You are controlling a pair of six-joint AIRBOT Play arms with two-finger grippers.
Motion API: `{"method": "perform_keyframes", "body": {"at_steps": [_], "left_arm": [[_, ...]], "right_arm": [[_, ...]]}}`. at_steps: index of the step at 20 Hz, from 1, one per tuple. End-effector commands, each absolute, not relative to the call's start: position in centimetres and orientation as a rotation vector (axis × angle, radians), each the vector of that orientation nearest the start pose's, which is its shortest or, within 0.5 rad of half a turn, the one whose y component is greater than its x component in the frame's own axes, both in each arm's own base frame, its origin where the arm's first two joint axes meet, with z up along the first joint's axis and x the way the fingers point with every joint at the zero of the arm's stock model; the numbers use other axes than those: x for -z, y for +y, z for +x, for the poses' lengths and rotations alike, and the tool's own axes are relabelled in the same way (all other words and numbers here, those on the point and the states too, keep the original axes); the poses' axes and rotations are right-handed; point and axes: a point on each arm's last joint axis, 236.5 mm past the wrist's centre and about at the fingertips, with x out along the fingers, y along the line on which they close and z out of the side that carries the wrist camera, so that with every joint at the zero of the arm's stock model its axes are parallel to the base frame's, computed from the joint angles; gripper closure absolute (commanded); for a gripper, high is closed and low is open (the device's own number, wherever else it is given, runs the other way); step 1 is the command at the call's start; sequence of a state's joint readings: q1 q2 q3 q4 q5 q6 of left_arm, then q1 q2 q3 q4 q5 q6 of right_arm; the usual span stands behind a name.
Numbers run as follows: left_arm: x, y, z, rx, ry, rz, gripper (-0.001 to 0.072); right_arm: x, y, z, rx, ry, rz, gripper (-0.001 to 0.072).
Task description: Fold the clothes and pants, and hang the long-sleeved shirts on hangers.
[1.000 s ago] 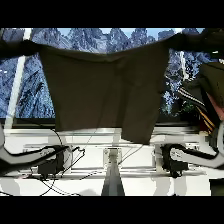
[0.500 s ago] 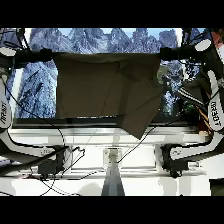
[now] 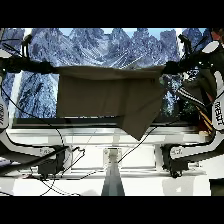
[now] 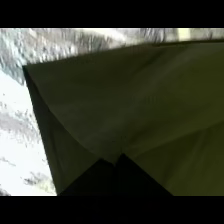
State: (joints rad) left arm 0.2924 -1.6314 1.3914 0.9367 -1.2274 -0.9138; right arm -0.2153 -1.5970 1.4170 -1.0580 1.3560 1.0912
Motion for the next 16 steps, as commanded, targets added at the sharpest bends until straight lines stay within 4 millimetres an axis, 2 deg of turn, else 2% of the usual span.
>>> {"method": "perform_keyframes", "body": {"at_steps": [1,5,6,7,8,9,12,13,14,15,16], "left_arm": [[4.4,-0.7,42.8,0.523,1.313,-0.222,0.0694],[6.3,-1.3,42.2,0.533,1.377,-0.263,0.0692],[6.5,-1.5,41.7,0.544,1.401,-0.273,0.0684],[6.7,-1.6,41.4,0.553,1.414,-0.278,0.0567],[6.7,-1.6,41.2,0.558,1.421,-0.281,0.0302],[6.6,-1.6,41.1,0.557,1.425,-0.285,0.0129],[6.0,-0.7,40.6,0.535,1.436,-0.306,0.0132],[5.3,-0.1,40.4,0.528,1.431,-0.31,0.0163],[4.5,0.5,40.1,0.52,1.421,-0.315,0.0287],[3.4,1.2,40.0,0.505,1.403,-0.322,0.0372],[2.2,2.0,40.0,0.471,1.38,-0.339,0.0371]], "right_arm": [[3.2,1.7,38.7,-0.479,1.475,0.211,0.07],[6.4,0.9,35.6,-0.451,1.583,0.193,0.0699],[6.8,1.0,35.3,-0.446,1.595,0.206,0.0597],[6.8,1.0,35.2,-0.433,1.6,0.219,0.0279],[6.7,1.1,35.3,-0.433,1.597,0.22,0.0133],[6.6,1.1,35.4,-0.433,1.595,0.218,0.0135],[6.1,-0.4,33.7,-0.426,1.675,0.171,0.0163],[5.8,-1.1,32.6,-0.424,1.719,0.168,0.0163],[5.6,-1.4,31.2,-0.435,1.771,0.195,0.0163],[5.4,-1.5,29.8,-0.441,1.82,0.241,0.0163],[5.5,-1.6,28.7,-0.417,1.846,0.298,0.0163]]}}
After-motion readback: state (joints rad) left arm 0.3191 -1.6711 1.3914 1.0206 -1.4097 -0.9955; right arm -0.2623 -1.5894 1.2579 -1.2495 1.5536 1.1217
